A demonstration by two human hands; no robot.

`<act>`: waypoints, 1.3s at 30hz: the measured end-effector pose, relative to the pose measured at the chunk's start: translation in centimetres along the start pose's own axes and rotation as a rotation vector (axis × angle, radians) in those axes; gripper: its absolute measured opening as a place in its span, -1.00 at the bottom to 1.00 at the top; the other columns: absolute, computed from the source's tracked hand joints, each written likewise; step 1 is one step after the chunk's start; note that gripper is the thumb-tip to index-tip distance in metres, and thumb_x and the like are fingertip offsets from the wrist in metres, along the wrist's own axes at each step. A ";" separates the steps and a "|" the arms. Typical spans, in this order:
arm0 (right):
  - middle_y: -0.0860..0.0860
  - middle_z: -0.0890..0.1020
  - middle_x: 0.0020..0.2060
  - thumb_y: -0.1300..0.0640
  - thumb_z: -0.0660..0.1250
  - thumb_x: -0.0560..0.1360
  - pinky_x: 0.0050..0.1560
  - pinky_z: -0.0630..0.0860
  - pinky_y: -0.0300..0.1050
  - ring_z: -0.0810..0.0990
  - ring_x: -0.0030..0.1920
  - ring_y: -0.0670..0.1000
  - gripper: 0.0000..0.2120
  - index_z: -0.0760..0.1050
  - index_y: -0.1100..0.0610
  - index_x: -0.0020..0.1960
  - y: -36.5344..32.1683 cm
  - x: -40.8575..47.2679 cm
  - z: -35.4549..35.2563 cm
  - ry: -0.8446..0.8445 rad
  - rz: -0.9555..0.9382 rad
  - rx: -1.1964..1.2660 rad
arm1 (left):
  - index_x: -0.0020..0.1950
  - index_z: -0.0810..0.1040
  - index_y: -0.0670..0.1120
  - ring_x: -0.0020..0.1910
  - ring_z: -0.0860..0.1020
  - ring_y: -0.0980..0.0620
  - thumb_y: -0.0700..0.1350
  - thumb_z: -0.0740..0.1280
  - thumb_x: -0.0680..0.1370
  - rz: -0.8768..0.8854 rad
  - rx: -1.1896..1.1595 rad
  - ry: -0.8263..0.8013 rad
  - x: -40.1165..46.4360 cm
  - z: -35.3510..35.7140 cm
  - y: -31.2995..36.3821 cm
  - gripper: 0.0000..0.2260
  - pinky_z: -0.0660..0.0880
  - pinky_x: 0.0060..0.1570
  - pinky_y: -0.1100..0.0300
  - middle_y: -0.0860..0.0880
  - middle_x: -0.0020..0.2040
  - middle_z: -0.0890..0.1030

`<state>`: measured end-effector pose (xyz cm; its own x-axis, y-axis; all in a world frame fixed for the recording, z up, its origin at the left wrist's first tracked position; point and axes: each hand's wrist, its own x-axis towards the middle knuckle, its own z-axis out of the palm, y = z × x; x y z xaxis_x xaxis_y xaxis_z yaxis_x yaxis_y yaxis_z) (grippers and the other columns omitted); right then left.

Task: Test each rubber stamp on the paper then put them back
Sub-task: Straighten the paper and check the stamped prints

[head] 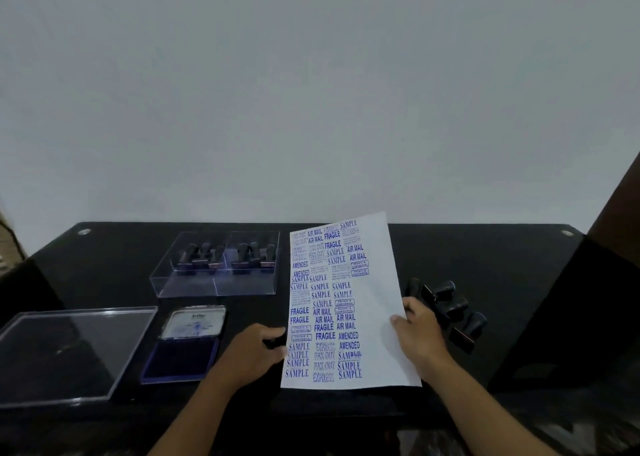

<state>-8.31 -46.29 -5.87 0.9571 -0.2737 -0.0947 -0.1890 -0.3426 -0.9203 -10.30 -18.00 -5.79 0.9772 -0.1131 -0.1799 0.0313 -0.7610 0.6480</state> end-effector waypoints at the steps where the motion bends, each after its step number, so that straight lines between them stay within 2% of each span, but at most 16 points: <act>1: -0.06 0.71 -0.16 0.32 0.28 0.51 0.12 0.56 0.12 0.67 -0.06 0.05 -0.81 0.53 0.05 -0.11 -0.4 -0.2 -0.2 0.004 -0.023 0.040 | 0.35 0.51 0.03 0.23 0.49 0.11 -0.07 0.31 0.58 -0.017 -0.075 0.024 -0.1 -0.1 0.4 -0.67 0.32 0.15 0.29 0.10 0.30 0.52; 5: -0.06 0.71 -0.11 0.34 0.24 0.55 0.12 0.57 0.10 0.68 -0.04 0.03 -0.80 0.52 0.07 -0.03 -2.4 -1.1 -1.0 0.000 -0.101 0.143 | 0.24 0.60 0.04 0.08 0.57 0.12 -0.14 0.19 0.64 -0.111 -0.396 0.103 -0.4 0.1 1.8 -0.73 0.41 0.10 0.20 0.11 0.13 0.64; 7: -0.05 0.71 -0.12 0.34 0.24 0.56 0.10 0.58 0.11 0.68 -0.04 0.04 -0.81 0.52 0.07 -0.03 -3.5 -1.3 -1.4 0.008 -0.132 0.182 | 0.18 0.63 0.03 0.05 0.63 0.06 -0.13 0.20 0.64 -0.112 -0.539 0.111 -0.6 0.0 2.3 -0.75 0.50 0.19 0.03 0.08 0.04 0.69; 9: -0.04 0.71 -0.12 0.34 0.23 0.56 0.09 0.58 0.09 0.68 -0.04 0.05 -0.81 0.51 0.08 -0.03 -4.8 -1.4 -1.7 0.030 -0.168 0.226 | 0.14 0.65 0.00 0.03 0.66 0.01 -0.12 0.21 0.63 -0.082 -0.679 0.155 -0.6 -0.5 3.0 -0.77 0.52 0.18 -0.09 0.04 0.01 0.70; 13: -0.06 0.69 -0.12 0.33 0.24 0.56 0.01 0.58 -0.03 0.67 -0.06 0.00 -0.82 0.50 0.06 -0.04 -7.3 -1.6 -2.1 0.085 -0.236 0.273 | 0.16 0.59 -0.08 0.00 0.67 -0.03 -0.15 0.11 0.67 0.000 -0.930 0.238 -1.2 -2.7 5.5 -0.74 0.54 -0.07 0.05 -0.06 0.01 0.70; 18: -0.05 0.71 -0.13 0.33 0.25 0.56 -0.01 0.58 -0.06 0.68 -0.10 -0.04 -0.82 0.51 0.07 -0.02 -9.8 -1.4 -2.3 0.112 -0.317 0.346 | 0.15 0.60 -0.12 0.01 0.67 -0.07 -0.27 0.29 0.58 0.134 -0.936 0.347 -1.6 -5.2 6.8 -0.81 0.58 0.02 -0.04 -0.08 0.02 0.70; 25: -0.09 0.71 -0.14 0.34 0.25 0.55 -0.07 0.57 -0.17 0.68 -0.13 -0.13 -0.79 0.51 0.03 -0.04 -11.5 -1.6 -2.2 0.119 -0.383 0.387 | 0.09 0.61 -0.11 -0.07 0.68 -0.06 -0.30 0.32 0.56 0.129 -0.968 0.432 -1.8 -6.2 7.1 -0.82 0.55 -0.11 0.04 -0.07 -0.05 0.71; 31: -0.13 0.70 -0.15 0.34 0.26 0.55 -0.13 0.52 -0.26 0.67 -0.16 -0.20 -0.77 0.51 0.02 -0.04 -11.6 -1.7 -2.1 0.123 -0.404 0.389 | 0.09 0.62 -0.11 -0.04 0.67 -0.06 -0.29 0.32 0.55 0.121 -0.968 0.433 -1.9 -6.2 6.8 -0.83 0.57 -0.06 0.02 -0.06 -0.05 0.71; 37: -0.10 0.71 -0.13 0.34 0.26 0.55 -0.06 0.56 -0.19 0.68 -0.12 -0.14 -0.80 0.52 0.06 -0.01 -11.4 -1.6 -2.1 0.130 -0.406 0.372 | 0.06 0.62 -0.08 -0.08 0.67 -0.02 -0.29 0.33 0.55 0.137 -0.979 0.443 -1.8 -6.4 6.7 -0.83 0.54 -0.17 0.12 -0.05 -0.06 0.71; 39: -0.08 0.71 -0.12 0.32 0.27 0.55 -0.04 0.57 -0.14 0.68 -0.10 -0.10 -0.82 0.52 0.06 0.00 -11.2 -1.5 -2.0 0.126 -0.394 0.355 | 0.06 0.62 -0.09 -0.07 0.67 -0.03 -0.30 0.33 0.55 0.135 -0.966 0.438 -1.9 -6.3 6.6 -0.83 0.57 -0.15 0.09 -0.06 -0.06 0.71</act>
<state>-8.04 -43.86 5.29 0.9026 -0.2993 0.3094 0.2854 -0.1221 -0.9506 -10.60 -18.78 3.50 0.9692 0.2275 0.0941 -0.1172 0.0906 0.9890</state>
